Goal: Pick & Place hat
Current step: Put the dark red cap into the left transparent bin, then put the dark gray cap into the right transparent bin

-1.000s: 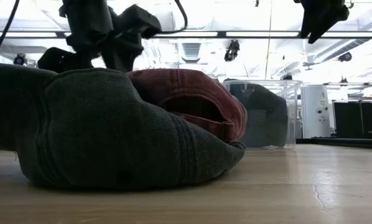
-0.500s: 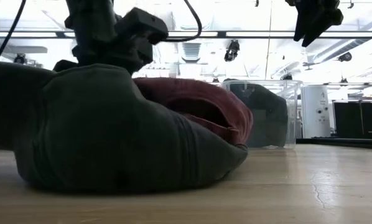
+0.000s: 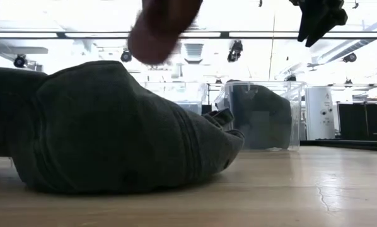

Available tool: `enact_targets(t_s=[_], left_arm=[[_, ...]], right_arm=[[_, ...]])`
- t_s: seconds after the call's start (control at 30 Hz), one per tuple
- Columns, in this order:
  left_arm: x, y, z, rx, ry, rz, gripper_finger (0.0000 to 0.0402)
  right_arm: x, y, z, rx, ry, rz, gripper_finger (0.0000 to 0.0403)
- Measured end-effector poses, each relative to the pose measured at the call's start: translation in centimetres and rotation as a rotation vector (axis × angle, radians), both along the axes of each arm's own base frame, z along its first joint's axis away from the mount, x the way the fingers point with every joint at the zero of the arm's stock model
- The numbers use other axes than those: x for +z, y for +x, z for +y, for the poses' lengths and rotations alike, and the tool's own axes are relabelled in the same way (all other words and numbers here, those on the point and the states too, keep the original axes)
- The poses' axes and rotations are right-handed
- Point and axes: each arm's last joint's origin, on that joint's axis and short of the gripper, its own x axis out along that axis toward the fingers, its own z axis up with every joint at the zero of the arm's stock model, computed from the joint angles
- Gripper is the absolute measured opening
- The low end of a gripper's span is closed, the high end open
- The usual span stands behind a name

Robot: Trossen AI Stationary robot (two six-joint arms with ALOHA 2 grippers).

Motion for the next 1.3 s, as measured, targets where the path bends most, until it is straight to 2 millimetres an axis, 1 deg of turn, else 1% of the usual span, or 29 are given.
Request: enact_targets(t_s=[0.03, 0.1, 0.13, 0.2, 0.27, 0.4, 0.5, 0.57, 0.63, 0.7, 0.8, 0.87, 0.9, 0.97, 1.0, 1.07, 1.17, 1.23, 1.3], left_arm=[[1.2, -0.7, 0.4, 0.067, 0.098, -0.003, 0.0001], [2.6, -1.6, 1.4, 0.187, 0.265, 0.049, 0.0001], [2.7, -1.7, 1.9, 0.228, 0.323, 0.097, 0.0001], [2.1, -1.0, 3.2, 0.264, 0.375, 0.191, 0.0001], [0.3, 0.4, 4.2, 0.27, 0.389, 0.296, 0.0001], [-5.6, 3.9, 7.1, 0.314, 0.42, 0.571, 0.0], [-9.8, 5.9, 9.7, 0.292, 0.364, 0.755, 0.0], [-12.4, 6.9, 10.9, 0.233, 0.306, 0.89, 0.0], [-14.5, 8.1, 11.3, 0.118, 0.219, 0.983, 0.0], [-15.8, 9.4, 11.1, -0.032, 0.159, 1.038, 0.0], [-16.8, 11.2, 9.9, -0.232, 0.202, 1.14, 0.0], [-17.1, 12.1, 9.1, -0.306, 0.243, 1.204, 0.0], [-17.2, 12.4, 8.8, -0.315, 0.253, 1.232, 0.0], [-16.6, 12.7, 8.6, -0.293, 0.255, 1.246, 0.0004], [-16.0, 12.8, 8.6, -0.26, 0.255, 1.236, 0.0007], [-14.5, 12.8, 8.7, -0.203, 0.265, 1.187, 0.002], [-11.5, 12.0, 8.8, -0.126, 0.289, 1.088, 0.0048], [-9.5, 11.1, 9.0, -0.098, 0.288, 1.023, 0.0074], [-8.0, 9.9, 9.1, -0.075, 0.275, 0.974, 0.0105]], right_arm=[[0.0, 0.0, 0.0, -0.001, -0.001, -0.001, 0.0237], [0.0, 0.0, 0.0, -0.006, -0.012, -0.002, 0.0237], [0.0, 0.0, -0.1, -0.01, -0.019, -0.001, 0.0237], [0.0, 0.0, -0.1, -0.011, -0.021, -0.001, 0.0237], [0.0, 0.0, -0.1, -0.014, -0.02, -0.003, 0.0237], [0.0, 0.0, -0.1, -0.034, -0.012, -0.012, 0.0237], [0.0, 0.0, -0.1, -0.05, -0.006, -0.02, 0.0237], [0.0, 0.0, -0.1, -0.056, -0.003, -0.023, 0.0237], [0.0, 0.0, -0.1, -0.057, -0.002, -0.023, 0.0237], [0.0, 0.0, -0.1, -0.062, 0.001, -0.026, 0.0237], [0.0, 0.0, -0.1, -0.064, 0.002, -0.027, 0.0237], [0.0, 0.0, -0.1, -0.064, 0.002, -0.027, 0.0237], [0.0, 0.0, -0.1, -0.064, 0.002, -0.027, 0.0237], [0.0, 0.0, -0.1, -0.064, 0.002, -0.027, 0.0237], [0.0, 0.0, -0.1, -0.065, 0.003, -0.027, 0.0237], [0.0, 0.0, -0.1, -0.07, 0.004, -0.029, 0.0237], [0.0, 0.0, -0.1, -0.07, 0.005, -0.029, 0.0237], [0.0, 0.0, -0.1, -0.069, 0.006, -0.028, 0.0237], [0.0, 0.0, 0.0, -0.063, 0.005, -0.026, 0.0237]])
